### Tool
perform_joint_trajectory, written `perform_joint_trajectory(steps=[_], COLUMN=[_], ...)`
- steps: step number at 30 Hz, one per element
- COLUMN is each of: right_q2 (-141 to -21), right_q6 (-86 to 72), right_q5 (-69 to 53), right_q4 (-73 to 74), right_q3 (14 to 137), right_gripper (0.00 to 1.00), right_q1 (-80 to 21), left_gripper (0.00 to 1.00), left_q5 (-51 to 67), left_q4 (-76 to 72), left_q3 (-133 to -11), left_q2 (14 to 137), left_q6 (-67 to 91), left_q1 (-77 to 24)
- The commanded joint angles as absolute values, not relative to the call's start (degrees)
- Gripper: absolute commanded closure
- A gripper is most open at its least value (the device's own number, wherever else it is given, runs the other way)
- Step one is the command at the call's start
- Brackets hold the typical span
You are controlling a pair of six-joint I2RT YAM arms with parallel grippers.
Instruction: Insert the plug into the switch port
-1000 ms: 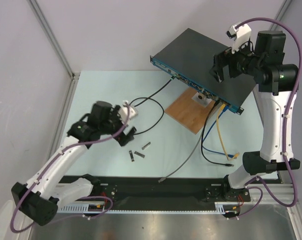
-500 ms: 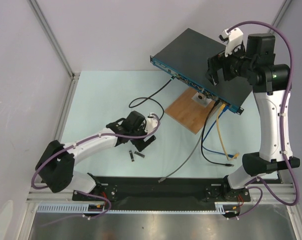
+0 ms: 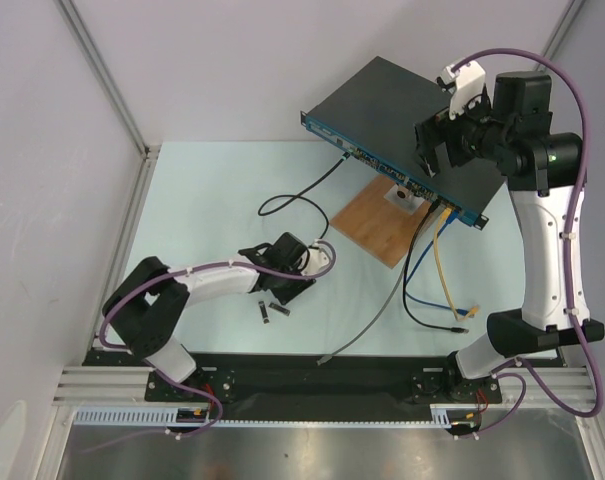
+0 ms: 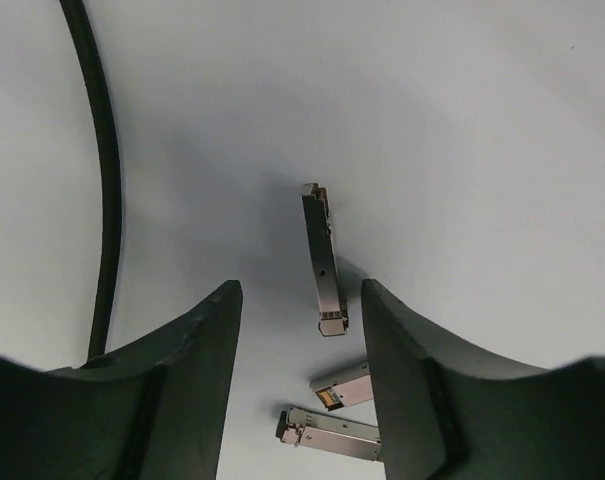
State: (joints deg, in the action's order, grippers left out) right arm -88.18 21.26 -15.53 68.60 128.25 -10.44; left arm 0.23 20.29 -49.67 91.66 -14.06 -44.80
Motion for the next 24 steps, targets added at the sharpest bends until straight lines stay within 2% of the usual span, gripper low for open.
perform_joint_trajectory(steps=[1, 3, 6, 10, 18, 24], right_q2=[-87.45, -88.06, -88.94, -90.79, -95.62, -97.82], right_q6=[19.96, 18.73, 14.87, 9.41, -3.32, -15.72], right_q5=[-17.66, -19.59, -22.84, -26.98, -41.29, -49.56], right_q4=[68.03, 67.59, 65.92, 62.59, 56.08, 46.78], right_q3=[128.41, 127.71, 127.01, 127.26, 127.36, 125.16], right_gripper=[0.0, 0.0, 0.0, 0.0, 0.0, 0.0], right_q1=[-10.72, -10.72, -10.63, -10.55, -10.99, -14.93], left_gripper=[0.52, 0.6, 0.84, 1.0, 1.0, 1.0], left_q5=[-2.19, -3.51, -4.66, -4.48, -7.29, -15.1], left_q4=[18.46, 18.2, 17.93, 19.68, 18.46, 3.3], left_q3=[-49.31, -49.13, -49.04, -49.83, -50.71, -47.03], left_q2=[92.55, 92.55, 91.41, 85.36, 57.52, 50.1], left_q6=[-14.94, -14.94, -14.94, -15.73, -27.31, -51.46], left_q1=[-45.26, -45.26, -45.26, -45.26, -45.79, -49.04])
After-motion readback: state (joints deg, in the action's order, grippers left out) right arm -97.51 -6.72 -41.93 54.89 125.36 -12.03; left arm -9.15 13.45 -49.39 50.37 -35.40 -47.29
